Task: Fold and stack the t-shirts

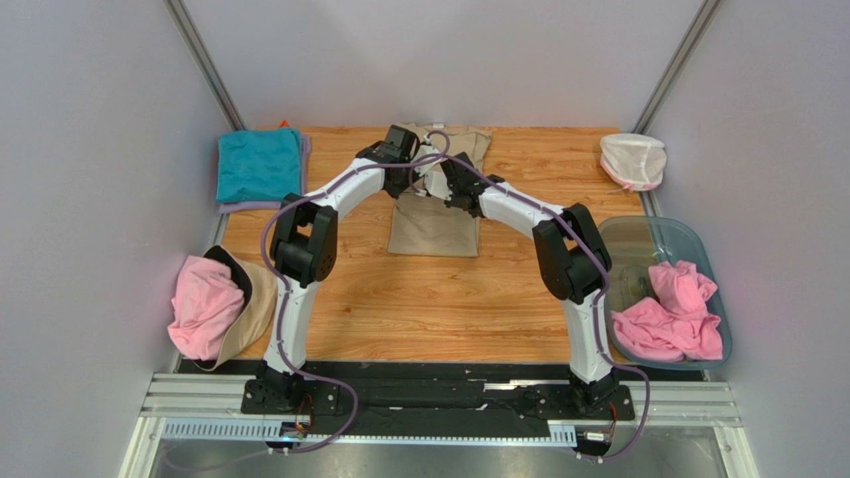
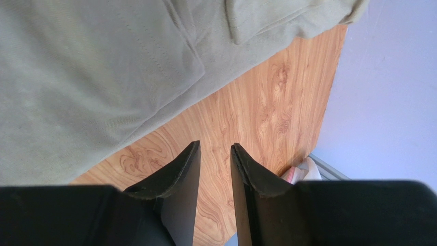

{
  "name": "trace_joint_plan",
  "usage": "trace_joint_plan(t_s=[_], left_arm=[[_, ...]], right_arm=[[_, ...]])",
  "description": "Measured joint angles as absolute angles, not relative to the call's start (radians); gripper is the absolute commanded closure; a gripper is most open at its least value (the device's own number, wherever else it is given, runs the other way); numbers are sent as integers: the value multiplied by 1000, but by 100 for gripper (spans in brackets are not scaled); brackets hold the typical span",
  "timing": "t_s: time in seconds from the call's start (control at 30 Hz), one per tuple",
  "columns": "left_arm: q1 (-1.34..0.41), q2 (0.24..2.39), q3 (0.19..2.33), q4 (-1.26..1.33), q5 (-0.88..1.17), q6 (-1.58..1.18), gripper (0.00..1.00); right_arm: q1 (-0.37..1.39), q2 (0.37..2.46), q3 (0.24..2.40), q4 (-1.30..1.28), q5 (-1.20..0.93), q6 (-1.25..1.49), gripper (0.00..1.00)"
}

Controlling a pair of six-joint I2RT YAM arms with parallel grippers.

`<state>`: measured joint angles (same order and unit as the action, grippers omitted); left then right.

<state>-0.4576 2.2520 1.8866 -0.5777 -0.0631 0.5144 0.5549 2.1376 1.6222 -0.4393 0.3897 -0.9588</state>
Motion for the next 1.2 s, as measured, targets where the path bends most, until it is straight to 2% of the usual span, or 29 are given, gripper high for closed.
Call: trace_joint_plan(t_s=[0.3, 0.4, 0.63, 0.73, 0.8, 0.83, 1.0, 1.2], left_arm=[[-508, 2252, 1949, -518, -102, 520, 65], [-527, 2243, 1934, -485, -114, 524, 57], [-497, 2114, 1755, -461, -113, 530, 38], [-460, 2043, 1680, -458, -105, 538, 35], [-439, 1998, 1633, -460, -88, 549, 34], [-430, 1979, 1612, -462, -80, 556, 27], [-423, 1888, 1483, -500, 5, 595, 25], [-430, 1864, 1375, -590, 137, 643, 17]], right_arm=[[569, 2040, 1474, -360, 399, -870, 52], [596, 1957, 1394, -360, 391, -839, 46], [640, 1780, 1315, -392, 310, -736, 37], [659, 1724, 1286, -402, 275, -704, 35], [677, 1694, 1253, -409, 258, -690, 29], [686, 1684, 1234, -411, 251, -684, 28], [734, 1669, 1132, -422, 225, -665, 25], [752, 1668, 1048, -421, 219, -662, 25]])
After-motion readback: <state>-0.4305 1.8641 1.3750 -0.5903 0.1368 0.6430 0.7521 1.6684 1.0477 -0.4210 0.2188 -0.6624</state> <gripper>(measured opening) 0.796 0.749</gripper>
